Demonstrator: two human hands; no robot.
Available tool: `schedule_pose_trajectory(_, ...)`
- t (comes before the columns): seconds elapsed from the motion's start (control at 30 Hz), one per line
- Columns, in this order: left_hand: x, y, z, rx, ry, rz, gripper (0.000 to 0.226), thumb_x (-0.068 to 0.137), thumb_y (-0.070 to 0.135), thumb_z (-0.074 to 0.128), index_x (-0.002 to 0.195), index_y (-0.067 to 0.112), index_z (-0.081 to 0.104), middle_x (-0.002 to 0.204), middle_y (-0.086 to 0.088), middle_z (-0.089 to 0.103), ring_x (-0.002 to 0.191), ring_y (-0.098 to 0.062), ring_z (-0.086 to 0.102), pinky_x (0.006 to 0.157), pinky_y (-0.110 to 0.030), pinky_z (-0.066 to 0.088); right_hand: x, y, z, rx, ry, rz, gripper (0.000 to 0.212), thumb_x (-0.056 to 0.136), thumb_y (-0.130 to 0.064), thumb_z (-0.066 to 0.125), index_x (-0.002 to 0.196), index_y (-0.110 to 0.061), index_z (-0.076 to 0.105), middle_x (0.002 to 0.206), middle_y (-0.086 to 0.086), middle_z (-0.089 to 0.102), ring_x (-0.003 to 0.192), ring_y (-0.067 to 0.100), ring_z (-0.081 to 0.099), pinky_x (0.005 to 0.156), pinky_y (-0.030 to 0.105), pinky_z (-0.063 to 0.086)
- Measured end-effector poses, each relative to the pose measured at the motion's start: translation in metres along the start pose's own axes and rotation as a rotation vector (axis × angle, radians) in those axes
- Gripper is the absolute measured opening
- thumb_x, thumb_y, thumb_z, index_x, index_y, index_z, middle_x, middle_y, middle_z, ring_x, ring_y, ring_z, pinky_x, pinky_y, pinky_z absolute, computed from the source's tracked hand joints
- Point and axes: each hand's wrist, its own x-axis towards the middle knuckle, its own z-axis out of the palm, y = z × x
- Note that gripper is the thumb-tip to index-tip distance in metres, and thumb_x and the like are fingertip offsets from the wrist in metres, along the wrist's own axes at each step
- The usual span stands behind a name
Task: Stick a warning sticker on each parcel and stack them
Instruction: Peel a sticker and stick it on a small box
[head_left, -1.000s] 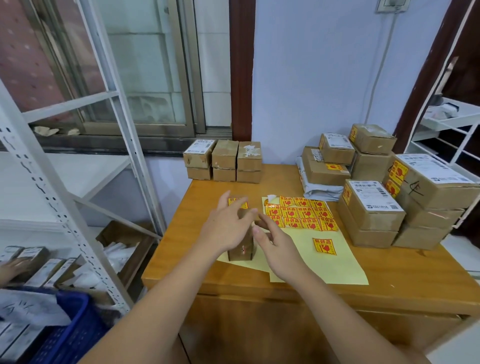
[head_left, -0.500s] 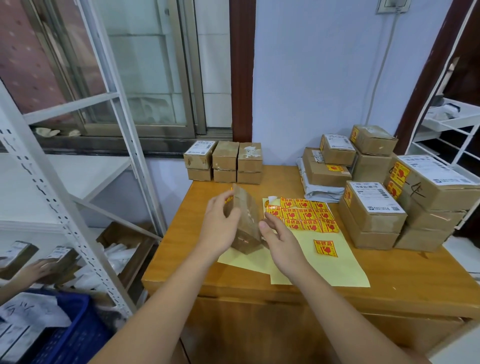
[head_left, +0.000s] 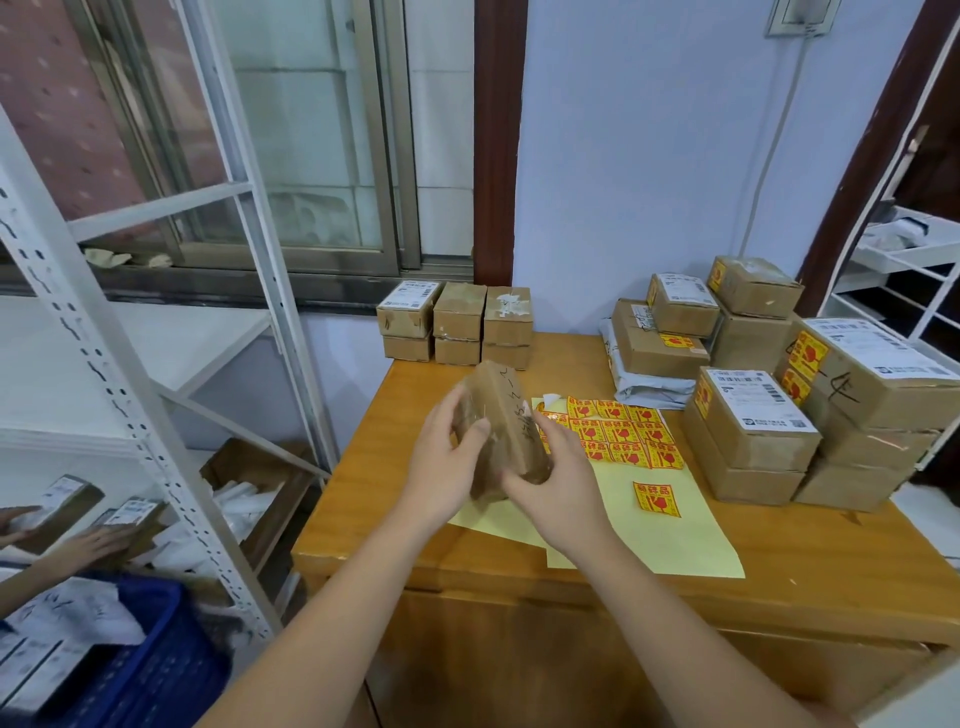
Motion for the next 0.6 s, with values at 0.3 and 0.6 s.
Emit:
schedule_pose_trajectory(0.3,0.000,0.008,0.003,-0.197,-0.081,-0.081,0.055,0.103,0.036,0.060,0.153,0.045,0.038,0.132,0.021,0.063,0.107,0.003,0.067,0.083,-0.019,0.057,-0.001,-0.007,0.002,-0.033,-0.069,-0.085,0.099,0.076,-0.052,0.081,0.158,-0.034,0.028,0.150,-0.015,0.041,0.136,0.008,0.038,0.109,0.044,0.045)
schedule_pose_trajectory(0.6,-0.003,0.001,-0.001,-0.173,-0.212,-0.194,0.047,0.104,0.038,0.058,0.147,0.046,0.041,0.118,0.026,0.069,0.098,0.004,0.070,0.080,-0.016,0.052,0.000,0.001,0.015,-0.035,-0.100,-0.067,0.089,0.076,-0.054,0.079,0.153,-0.033,0.039,0.133,-0.014,0.048,0.117,0.009,0.054,0.093,0.041,0.056)
